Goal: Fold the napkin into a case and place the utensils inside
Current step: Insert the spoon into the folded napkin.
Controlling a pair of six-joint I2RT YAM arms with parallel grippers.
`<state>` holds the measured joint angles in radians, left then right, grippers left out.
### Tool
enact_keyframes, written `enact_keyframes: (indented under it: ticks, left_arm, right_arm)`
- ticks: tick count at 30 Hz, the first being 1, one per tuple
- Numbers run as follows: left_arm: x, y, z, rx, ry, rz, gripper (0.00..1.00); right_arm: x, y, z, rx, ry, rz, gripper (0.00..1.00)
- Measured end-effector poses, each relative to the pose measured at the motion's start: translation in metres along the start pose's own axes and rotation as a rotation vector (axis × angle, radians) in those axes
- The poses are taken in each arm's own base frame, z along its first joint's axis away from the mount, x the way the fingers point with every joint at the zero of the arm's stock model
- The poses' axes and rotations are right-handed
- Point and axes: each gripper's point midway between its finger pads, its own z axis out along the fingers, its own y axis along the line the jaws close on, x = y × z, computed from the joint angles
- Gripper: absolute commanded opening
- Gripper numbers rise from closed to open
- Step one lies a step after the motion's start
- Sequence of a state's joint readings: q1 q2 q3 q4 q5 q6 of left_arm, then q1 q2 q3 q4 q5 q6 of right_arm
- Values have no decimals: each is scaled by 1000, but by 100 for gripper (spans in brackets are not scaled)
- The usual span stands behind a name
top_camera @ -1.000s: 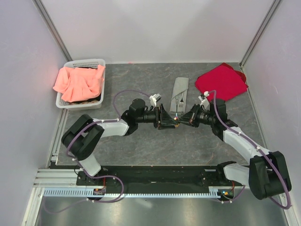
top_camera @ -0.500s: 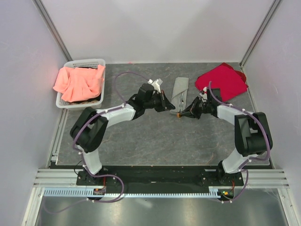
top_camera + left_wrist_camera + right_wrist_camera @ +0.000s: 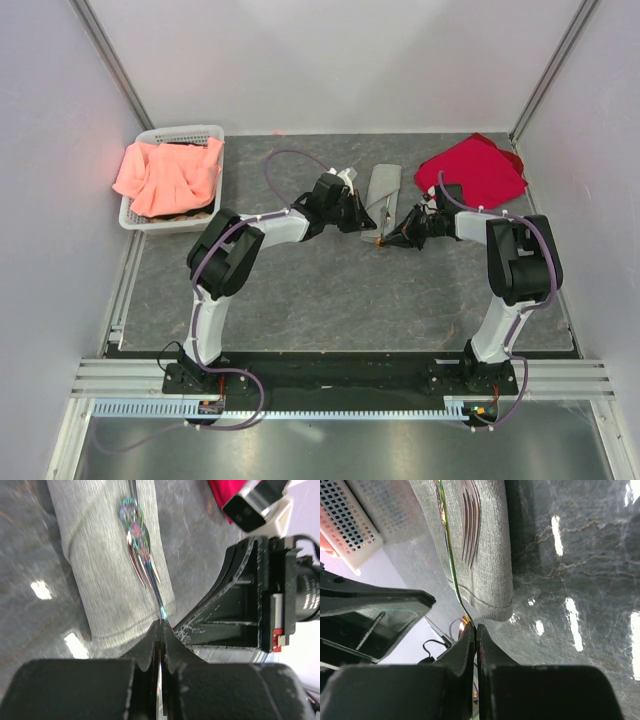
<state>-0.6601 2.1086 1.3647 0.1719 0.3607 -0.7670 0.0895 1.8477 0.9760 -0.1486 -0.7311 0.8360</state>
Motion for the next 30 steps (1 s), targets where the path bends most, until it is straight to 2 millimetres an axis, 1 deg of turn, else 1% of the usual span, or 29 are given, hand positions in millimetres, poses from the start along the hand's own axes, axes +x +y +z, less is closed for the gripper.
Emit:
enact_keyframes:
  ticks: [2, 4, 8, 11, 17, 20, 30]
  left_arm:
    - [-6, 2, 2, -4, -12, -1, 2]
    - [-7, 9, 4, -18, -15, -8, 2]
    - [0, 28, 10, -60, 3, -29, 2]
    - [4, 36, 13, -75, 15, -38, 2]
    - [4, 37, 14, -75, 16, -37, 2]
    - [4, 37, 15, -74, 17, -37, 2]
    - [5, 38, 16, -74, 20, -38, 2]
  right_arm:
    - [-2, 0, 1, 0, 4, 5, 0]
    - [-4, 1, 2, -2, 5, 5, 0]
    - [-7, 3, 4, -7, 5, 2, 0]
    - [-9, 3, 6, -7, 7, 6, 0]
    - [-15, 3, 11, -6, 12, 16, 0]
    - [-21, 5, 15, -8, 11, 19, 0]
    - [-51, 16, 31, -25, -7, 7, 0]
